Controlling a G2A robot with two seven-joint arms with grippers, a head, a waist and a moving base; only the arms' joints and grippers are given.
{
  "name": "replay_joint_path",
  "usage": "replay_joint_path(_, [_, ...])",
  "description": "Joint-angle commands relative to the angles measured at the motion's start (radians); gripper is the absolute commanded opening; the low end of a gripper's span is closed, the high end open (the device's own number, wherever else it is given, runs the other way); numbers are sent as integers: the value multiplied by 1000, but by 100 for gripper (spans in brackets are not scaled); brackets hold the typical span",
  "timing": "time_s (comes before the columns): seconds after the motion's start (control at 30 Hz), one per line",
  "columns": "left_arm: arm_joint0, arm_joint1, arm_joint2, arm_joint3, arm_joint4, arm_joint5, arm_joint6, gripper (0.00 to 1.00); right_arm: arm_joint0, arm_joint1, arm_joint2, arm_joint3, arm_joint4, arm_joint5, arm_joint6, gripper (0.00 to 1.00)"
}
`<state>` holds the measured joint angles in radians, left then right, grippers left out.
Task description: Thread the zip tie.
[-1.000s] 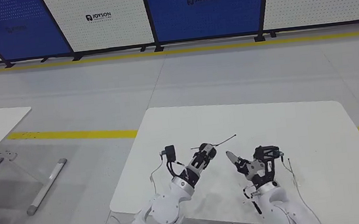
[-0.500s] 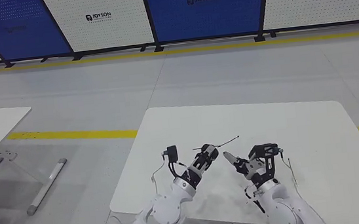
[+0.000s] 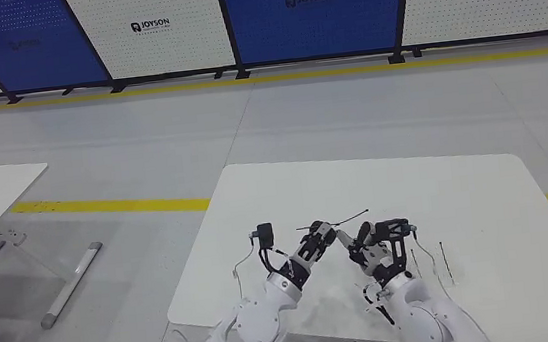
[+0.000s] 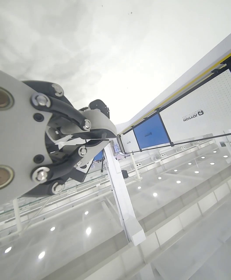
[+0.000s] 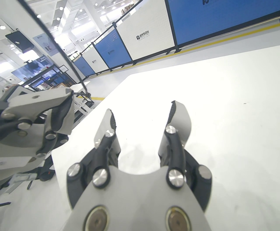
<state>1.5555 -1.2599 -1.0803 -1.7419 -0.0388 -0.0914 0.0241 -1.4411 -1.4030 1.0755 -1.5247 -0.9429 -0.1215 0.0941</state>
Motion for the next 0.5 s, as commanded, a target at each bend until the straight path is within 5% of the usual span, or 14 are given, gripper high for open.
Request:
replay_joint_path(0.0, [-2,-1,2,3,1,2,1,0,-3,1,-2,-5,-2,-6,1,46])
replay_joint_path(0.47, [-11,-5,17,23,24,7,3,0,-10,5,-1,-22,4,-22,-9,40])
